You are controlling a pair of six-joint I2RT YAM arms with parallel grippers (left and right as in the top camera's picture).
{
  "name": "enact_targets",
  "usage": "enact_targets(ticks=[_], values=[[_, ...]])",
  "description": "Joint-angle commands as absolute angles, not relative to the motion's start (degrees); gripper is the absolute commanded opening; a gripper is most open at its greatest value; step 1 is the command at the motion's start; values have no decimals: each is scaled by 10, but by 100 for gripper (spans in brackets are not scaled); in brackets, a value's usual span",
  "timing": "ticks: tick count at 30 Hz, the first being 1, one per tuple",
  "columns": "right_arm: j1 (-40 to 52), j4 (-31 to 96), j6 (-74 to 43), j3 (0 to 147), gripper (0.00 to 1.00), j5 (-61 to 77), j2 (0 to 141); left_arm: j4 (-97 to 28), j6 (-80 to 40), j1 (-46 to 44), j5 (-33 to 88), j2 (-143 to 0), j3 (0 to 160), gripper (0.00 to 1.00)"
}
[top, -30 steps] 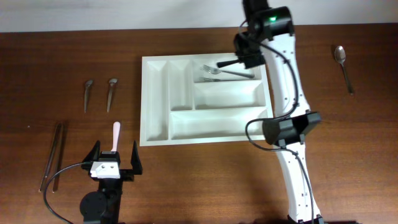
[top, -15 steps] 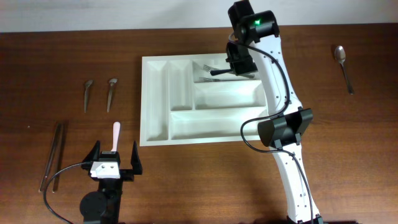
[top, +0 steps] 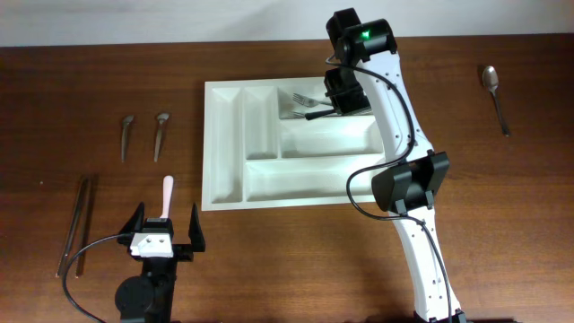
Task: Pack container
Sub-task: 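Carry the spoon over the top-right compartment and lower it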
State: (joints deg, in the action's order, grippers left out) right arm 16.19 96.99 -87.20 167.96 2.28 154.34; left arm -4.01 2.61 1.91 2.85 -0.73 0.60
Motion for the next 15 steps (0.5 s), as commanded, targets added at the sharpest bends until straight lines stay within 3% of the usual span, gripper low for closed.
enact_targets(ticks=[1, 15], values=[[173, 973, -854, 1679, 4, 23, 1524, -44, 33, 20, 37, -3, 5, 99], [156, 973, -855, 1678, 4, -37, 1524, -44, 33, 20, 37, -3, 5, 99]])
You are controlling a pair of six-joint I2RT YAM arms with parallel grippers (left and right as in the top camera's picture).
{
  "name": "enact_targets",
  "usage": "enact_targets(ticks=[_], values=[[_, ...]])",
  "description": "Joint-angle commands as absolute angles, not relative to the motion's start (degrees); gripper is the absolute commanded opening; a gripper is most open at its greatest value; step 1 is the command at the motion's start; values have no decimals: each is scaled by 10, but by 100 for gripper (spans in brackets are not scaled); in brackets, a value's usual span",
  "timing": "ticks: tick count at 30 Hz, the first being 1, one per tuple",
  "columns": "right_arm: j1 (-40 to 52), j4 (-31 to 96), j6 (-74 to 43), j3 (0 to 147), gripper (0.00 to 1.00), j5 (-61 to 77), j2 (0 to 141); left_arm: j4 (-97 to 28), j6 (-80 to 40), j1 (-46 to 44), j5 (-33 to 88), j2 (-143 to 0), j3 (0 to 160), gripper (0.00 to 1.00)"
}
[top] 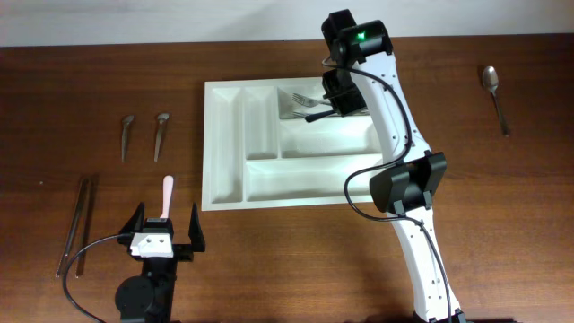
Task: Pack container
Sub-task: 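Carry the spoon over the top-right compartment and lower it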
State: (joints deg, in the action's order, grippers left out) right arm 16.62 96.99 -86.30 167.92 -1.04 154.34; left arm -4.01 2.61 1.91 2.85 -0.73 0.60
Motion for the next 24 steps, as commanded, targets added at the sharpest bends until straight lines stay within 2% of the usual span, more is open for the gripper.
enact_targets(ticks=[1, 10, 24], values=[[152, 973, -849, 1678, 4, -37, 1524, -44, 33, 20, 37, -3, 5, 99], [148, 974, -771, 1678, 4, -19, 1523, -44, 33, 20, 37, -3, 5, 99], [157, 973, -785, 1678, 4, -52, 1518, -44, 33, 20, 37, -3, 5, 99]])
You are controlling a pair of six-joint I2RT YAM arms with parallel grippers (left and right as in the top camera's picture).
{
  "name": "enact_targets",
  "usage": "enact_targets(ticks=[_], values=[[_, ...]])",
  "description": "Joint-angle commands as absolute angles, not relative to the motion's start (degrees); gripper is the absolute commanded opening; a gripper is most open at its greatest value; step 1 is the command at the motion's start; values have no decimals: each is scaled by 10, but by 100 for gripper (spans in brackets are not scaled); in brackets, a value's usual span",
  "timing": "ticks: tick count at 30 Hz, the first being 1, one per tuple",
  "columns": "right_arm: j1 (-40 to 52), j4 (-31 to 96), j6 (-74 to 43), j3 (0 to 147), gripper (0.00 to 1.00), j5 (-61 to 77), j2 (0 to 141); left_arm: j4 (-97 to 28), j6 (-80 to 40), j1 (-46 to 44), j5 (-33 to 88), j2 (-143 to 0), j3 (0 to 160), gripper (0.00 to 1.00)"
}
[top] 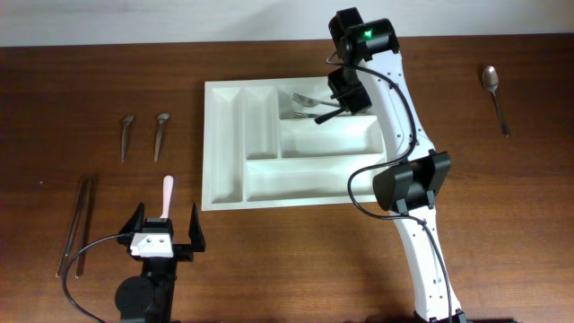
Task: Pack container
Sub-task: 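Carry the spoon over the top-right compartment and lower it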
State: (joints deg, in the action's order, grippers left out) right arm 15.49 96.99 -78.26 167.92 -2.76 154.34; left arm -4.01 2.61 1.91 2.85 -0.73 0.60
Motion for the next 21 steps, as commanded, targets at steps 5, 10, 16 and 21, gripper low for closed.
enact_targets(ticks=[5, 10, 16, 21], values=[[157, 973, -785, 1678, 4, -59, 1518, -44, 33, 20, 37, -3, 5, 99], [156, 973, -784, 1678, 4, -63, 1518, -44, 33, 20, 37, -3, 5, 99], [150, 973, -784, 1678, 4, -67, 1518, -44, 33, 20, 37, -3, 5, 99], [149, 973, -785, 1678, 4, -69, 1518, -44, 33, 20, 37, -3, 5, 99]])
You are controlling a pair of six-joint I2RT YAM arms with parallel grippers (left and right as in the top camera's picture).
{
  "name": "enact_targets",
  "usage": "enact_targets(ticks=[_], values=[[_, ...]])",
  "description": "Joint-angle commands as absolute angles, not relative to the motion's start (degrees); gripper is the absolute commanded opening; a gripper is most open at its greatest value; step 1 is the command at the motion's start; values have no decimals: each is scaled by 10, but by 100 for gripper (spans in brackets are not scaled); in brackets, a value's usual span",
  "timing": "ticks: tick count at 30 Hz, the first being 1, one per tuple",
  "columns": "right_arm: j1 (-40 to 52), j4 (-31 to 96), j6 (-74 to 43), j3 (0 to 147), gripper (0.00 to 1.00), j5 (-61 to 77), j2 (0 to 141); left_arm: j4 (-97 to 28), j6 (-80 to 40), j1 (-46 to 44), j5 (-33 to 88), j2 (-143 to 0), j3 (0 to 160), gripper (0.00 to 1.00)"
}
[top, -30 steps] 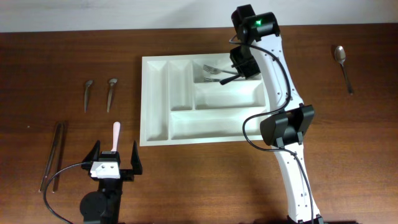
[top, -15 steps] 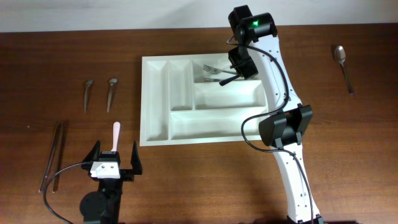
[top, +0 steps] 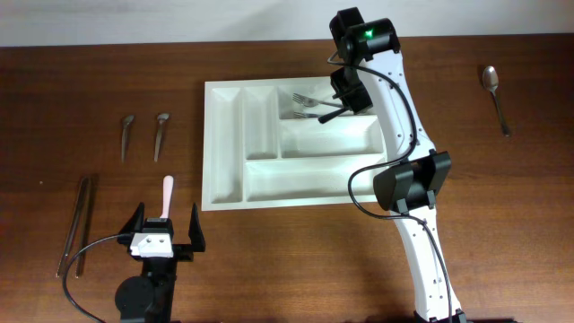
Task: Pack container
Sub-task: 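Carry the spoon over the top-right compartment and lower it, then lower the spoon into the long middle compartment and open the right gripper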
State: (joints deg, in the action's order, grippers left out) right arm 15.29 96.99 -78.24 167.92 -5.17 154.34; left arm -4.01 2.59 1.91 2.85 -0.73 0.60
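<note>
The white cutlery tray [top: 224, 144] lies mid-table. Two forks [top: 307, 104] rest in its top right compartment, the nearer one with a dark handle running under my right gripper [top: 343, 106]. That gripper hovers over the right end of the compartment, and its fingers look parted and clear of the fork. My left gripper [top: 167, 230] stands open near the front left edge, just behind a pink-handled utensil [top: 167, 191] lying on the table.
Two small spoons [top: 126, 136] [top: 160, 135] lie left of the tray. A pair of long metal sticks [top: 77, 222] lies at the far left. A large spoon [top: 495, 87] sits at the far right. The other tray compartments hold nothing.
My right gripper was low over the top right compartment, covering the handle of the second fork. Then it stood slightly further right, and the fork's dark handle showed lying in the compartment. The left arm has stayed still throughout.
</note>
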Motion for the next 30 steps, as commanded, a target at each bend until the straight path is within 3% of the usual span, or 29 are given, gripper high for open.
enact_targets(ticks=[1, 9, 16, 23, 30], values=[[149, 973, -785, 1678, 4, -72, 1518, -44, 33, 20, 37, -3, 5, 99], [158, 973, -831, 1678, 4, -140, 1491, -44, 33, 20, 37, -3, 5, 99], [167, 973, -833, 1678, 4, -138, 1489, -44, 33, 20, 37, -3, 5, 99], [199, 973, -943, 1678, 4, -132, 1489, -44, 33, 20, 37, -3, 5, 99], [218, 973, -951, 1665, 4, -142, 1489, -44, 33, 20, 37, -3, 5, 99]])
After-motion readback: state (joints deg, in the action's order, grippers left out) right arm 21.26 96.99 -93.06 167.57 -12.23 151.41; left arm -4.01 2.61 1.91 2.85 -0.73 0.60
